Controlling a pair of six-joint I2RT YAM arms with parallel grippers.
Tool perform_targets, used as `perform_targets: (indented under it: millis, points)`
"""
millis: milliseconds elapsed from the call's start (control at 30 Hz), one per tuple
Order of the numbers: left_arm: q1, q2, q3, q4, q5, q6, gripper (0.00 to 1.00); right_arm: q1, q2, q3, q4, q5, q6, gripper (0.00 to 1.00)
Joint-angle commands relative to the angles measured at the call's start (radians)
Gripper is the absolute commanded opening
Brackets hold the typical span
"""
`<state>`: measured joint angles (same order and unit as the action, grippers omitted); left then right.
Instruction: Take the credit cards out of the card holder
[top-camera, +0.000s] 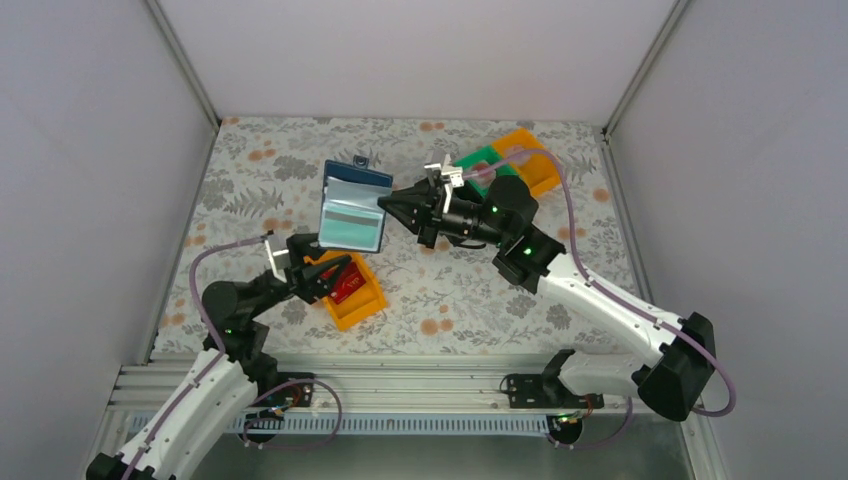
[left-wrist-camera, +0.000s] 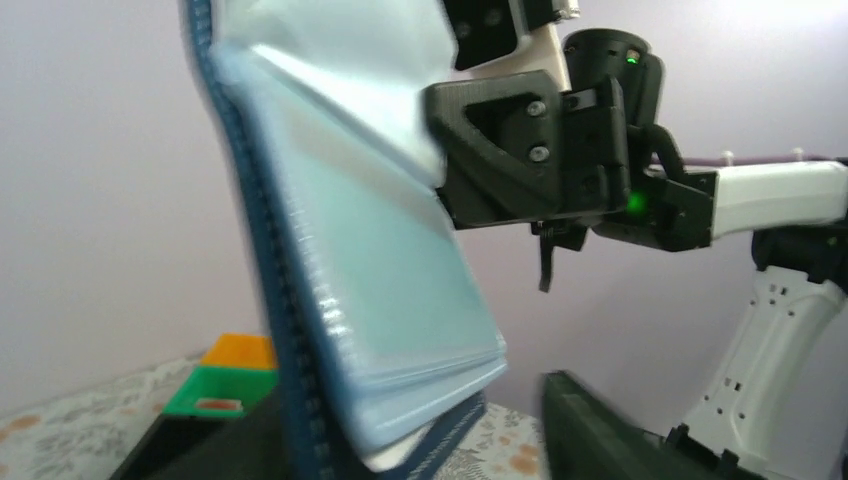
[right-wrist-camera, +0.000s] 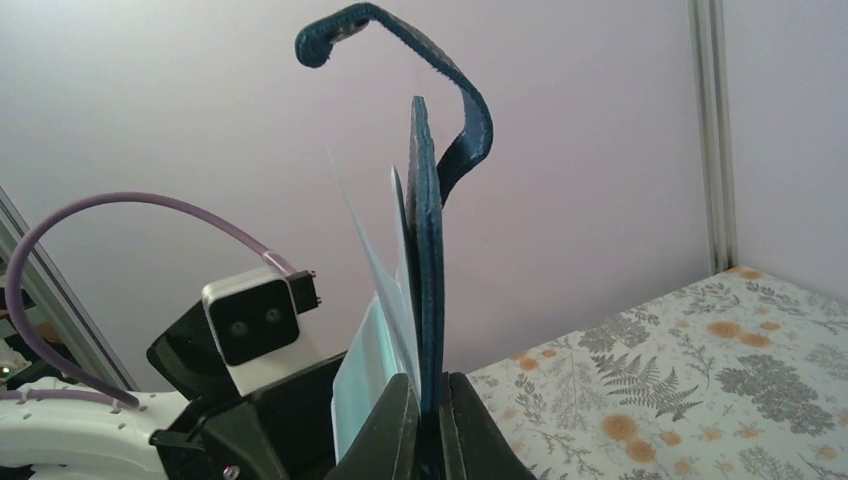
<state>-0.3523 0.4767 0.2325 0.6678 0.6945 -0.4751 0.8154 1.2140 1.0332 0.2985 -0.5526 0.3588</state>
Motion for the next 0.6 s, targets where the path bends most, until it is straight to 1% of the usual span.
perform_targets:
  millis: [0,33,67,100,133,233,267,333,467,533,567]
  points:
    - [-0.011,-0.018,0.028,0.076,0.072,0.066,0.35,0.014,-0.002,0.040,0.004,0.012,-0.047,0.04]
    - [-0.012,-0.021,0.028,0.077,0.072,0.069,0.24,0.014,0.001,0.042,-0.002,0.008,-0.050,0.04]
    - [-0.013,-0.023,0.028,0.076,0.074,0.074,0.15,0.014,0.004,0.044,-0.008,0.007,-0.055,0.04]
    - [-0.013,-0.025,0.029,0.075,0.077,0.080,0.07,0.014,0.007,0.048,-0.016,0.008,-0.057,0.04]
    - [-0.013,-0.027,0.030,0.071,0.082,0.087,0.03,0.014,0.010,0.053,-0.025,0.008,-0.061,0.04]
    - [-0.013,-0.033,0.032,0.043,0.082,0.099,0.02,0.014,0.021,0.071,-0.076,0.031,-0.083,0.04]
    - [-0.013,-0.034,0.035,0.026,0.072,0.100,0.02,0.014,0.028,0.078,-0.116,0.045,-0.091,0.04]
    - [-0.012,-0.039,0.041,-0.031,0.016,0.090,0.02,0.014,0.030,0.081,-0.162,0.078,-0.106,0.04]
    - [-0.006,-0.041,0.047,-0.204,-0.103,0.062,0.02,0.014,0.028,0.066,-0.224,0.108,-0.130,0.04]
    - [0.000,-0.044,0.042,-0.235,-0.157,0.049,0.02,0.013,0.027,0.060,-0.237,0.072,-0.145,0.04]
    - [0.004,-0.047,0.038,-0.219,-0.166,0.045,0.05,0.014,0.029,0.058,-0.236,0.028,-0.149,0.04]
